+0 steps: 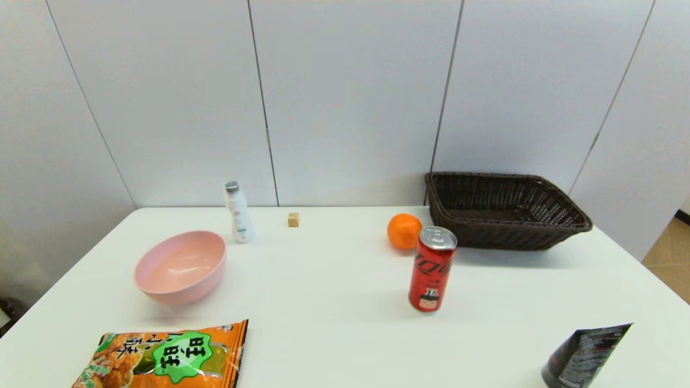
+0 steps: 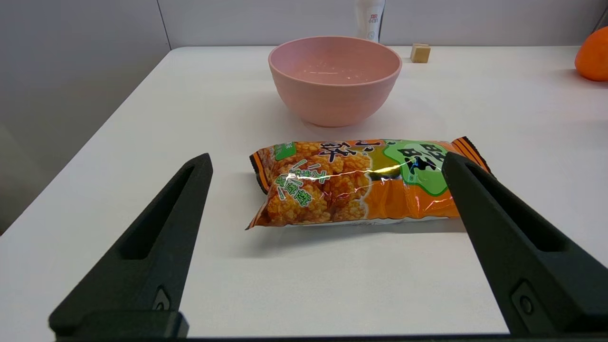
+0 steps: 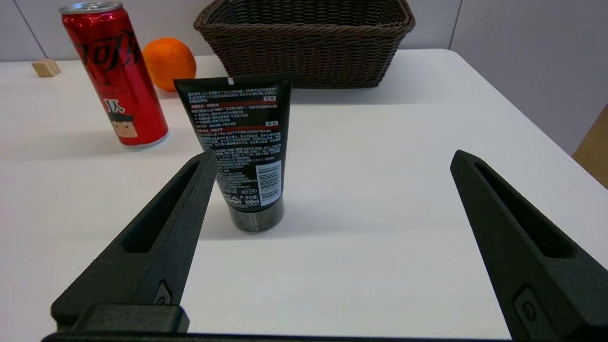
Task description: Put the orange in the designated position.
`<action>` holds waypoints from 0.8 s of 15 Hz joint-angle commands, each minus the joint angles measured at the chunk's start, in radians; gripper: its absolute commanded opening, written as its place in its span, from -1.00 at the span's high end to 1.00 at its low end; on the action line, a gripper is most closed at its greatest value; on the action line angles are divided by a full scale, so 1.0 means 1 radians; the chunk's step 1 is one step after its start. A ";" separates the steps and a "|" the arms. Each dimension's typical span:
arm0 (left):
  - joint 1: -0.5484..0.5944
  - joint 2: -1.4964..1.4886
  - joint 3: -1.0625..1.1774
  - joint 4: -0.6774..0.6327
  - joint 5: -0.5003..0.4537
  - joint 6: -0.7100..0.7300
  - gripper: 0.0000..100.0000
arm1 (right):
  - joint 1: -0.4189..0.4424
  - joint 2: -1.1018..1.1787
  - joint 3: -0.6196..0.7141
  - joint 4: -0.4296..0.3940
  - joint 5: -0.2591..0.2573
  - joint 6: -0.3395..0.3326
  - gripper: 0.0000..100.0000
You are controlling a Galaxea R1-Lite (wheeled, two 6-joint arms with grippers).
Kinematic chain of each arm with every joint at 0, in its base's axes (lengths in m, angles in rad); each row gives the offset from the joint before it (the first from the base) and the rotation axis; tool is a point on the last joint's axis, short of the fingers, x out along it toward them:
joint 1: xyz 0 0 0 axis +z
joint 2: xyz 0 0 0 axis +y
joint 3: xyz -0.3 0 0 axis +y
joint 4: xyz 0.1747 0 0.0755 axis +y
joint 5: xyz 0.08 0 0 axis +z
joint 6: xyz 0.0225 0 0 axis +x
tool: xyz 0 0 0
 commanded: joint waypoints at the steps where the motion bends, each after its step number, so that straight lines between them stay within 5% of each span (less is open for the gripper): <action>1: 0.000 0.001 0.000 0.000 -0.001 0.000 -1.00 | 0.000 0.001 0.000 0.000 0.000 0.000 -1.00; 12: 0.000 0.001 0.000 0.000 -0.001 0.000 -1.00 | 0.000 0.001 0.001 -0.002 0.000 0.000 -1.00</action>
